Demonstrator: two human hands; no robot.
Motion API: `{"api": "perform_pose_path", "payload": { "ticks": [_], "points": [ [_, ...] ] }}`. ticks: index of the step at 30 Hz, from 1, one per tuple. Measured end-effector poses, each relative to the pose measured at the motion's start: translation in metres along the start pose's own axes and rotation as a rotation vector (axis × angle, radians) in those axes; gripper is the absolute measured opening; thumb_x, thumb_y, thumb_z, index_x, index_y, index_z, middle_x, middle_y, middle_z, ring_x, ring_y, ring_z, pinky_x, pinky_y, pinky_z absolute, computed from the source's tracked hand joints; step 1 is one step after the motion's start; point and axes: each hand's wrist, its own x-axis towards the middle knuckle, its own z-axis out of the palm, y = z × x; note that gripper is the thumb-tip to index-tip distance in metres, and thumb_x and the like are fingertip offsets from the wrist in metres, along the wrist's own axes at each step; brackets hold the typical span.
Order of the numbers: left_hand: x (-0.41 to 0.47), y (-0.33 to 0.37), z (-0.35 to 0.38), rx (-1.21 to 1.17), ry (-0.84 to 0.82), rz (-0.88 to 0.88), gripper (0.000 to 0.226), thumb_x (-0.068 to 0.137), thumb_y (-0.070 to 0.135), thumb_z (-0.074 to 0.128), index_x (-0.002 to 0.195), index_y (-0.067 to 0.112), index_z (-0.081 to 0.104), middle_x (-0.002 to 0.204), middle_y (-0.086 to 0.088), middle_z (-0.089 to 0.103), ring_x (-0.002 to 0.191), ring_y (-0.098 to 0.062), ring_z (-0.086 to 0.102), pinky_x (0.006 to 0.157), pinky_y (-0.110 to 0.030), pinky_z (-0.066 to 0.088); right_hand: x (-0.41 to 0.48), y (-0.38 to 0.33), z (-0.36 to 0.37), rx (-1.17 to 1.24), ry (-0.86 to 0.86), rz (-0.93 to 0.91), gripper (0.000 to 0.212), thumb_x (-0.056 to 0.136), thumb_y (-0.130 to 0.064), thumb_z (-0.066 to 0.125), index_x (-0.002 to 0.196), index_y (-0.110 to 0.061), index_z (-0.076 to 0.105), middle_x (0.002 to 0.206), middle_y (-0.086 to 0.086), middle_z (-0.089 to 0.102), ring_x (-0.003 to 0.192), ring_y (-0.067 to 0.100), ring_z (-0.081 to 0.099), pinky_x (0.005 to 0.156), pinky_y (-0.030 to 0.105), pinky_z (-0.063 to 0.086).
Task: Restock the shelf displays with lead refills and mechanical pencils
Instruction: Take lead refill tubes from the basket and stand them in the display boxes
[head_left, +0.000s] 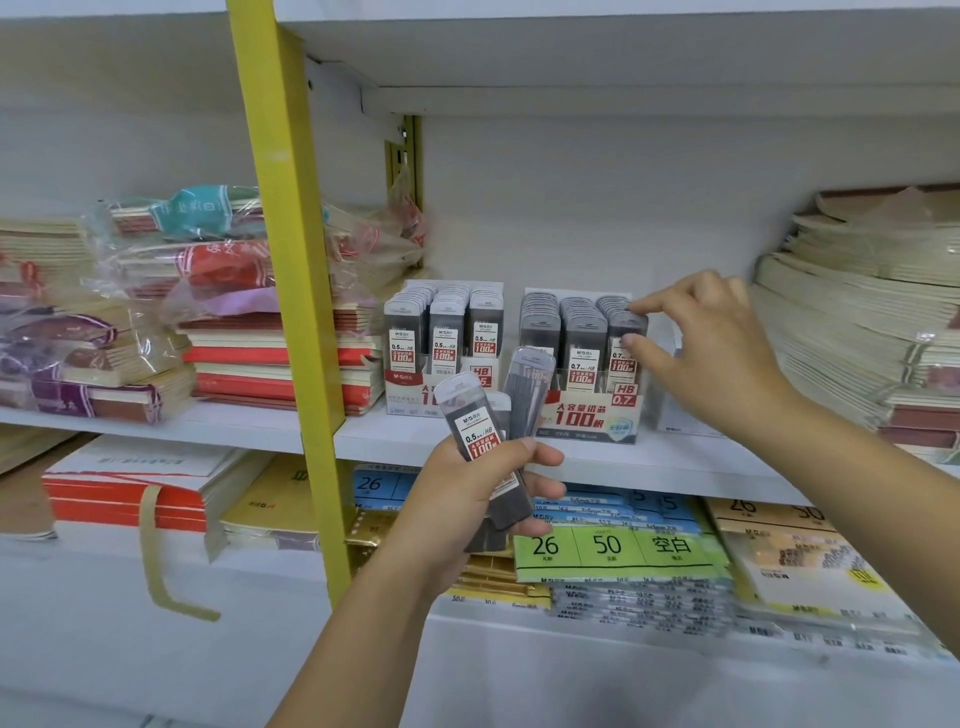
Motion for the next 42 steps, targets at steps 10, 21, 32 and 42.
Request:
{"api": "perform_pose_path", "payload": {
  "ticks": [10, 21, 32, 42],
  "points": [
    [-0.007, 0.007, 0.008, 0.013, -0.07, -0.011, 0.011, 0.097, 0.027, 0.064, 0.096, 0.021, 0.074, 0.097, -0.01, 0.077, 0.086, -0.021, 0.076, 0.06, -0.031, 0.061, -0.06, -0.047, -0.009, 0.428, 0.093, -0.206, 0.028, 0.092, -0.02, 0.06, 0.119, -0.016, 0.064, 0.113, -0.003, 0.054, 0.094, -0.001, 0.048, 0.086, 0.013, 0.039],
    [-0.009, 0.007, 0.007, 0.034, -0.224, -0.048, 0.022, 0.099, 0.03, 0.059, 0.119, 0.027, 0.065, 0.112, -0.006, 0.076, 0.104, -0.023, 0.073, 0.066, -0.033, 0.063, -0.055, -0.055, -0.005, 1.137, -0.236, 0.168, 0.034, 0.082, -0.004, 0.072, 0.104, -0.026, 0.059, 0.077, 0.001, 0.07, 0.067, 0.012, 0.064, 0.061, 0.022, 0.051],
    [-0.003, -0.004, 0.01, 0.133, -0.086, 0.01, 0.021, 0.096, 0.026, 0.067, 0.107, 0.041, 0.074, 0.108, 0.01, 0.076, 0.089, -0.021, 0.076, 0.063, -0.032, 0.061, -0.059, -0.052, -0.009, 1.047, -0.194, 0.187, 0.045, 0.072, -0.036, 0.079, 0.104, -0.036, 0.047, 0.094, -0.005, 0.068, 0.069, 0.021, 0.071, 0.057, 0.024, 0.054],
    [-0.001, 0.0, 0.009, 0.168, -0.057, 0.045, 0.023, 0.095, 0.035, 0.062, 0.114, 0.023, 0.059, 0.1, 0.006, 0.078, 0.079, -0.017, 0.077, 0.056, -0.027, 0.06, -0.021, -0.016, -0.054, 0.907, 0.084, -0.007, 0.048, 0.089, 0.0, 0.064, 0.103, -0.046, 0.058, 0.102, -0.008, 0.064, 0.082, 0.01, 0.071, 0.069, 0.02, 0.057]
  ]
}}
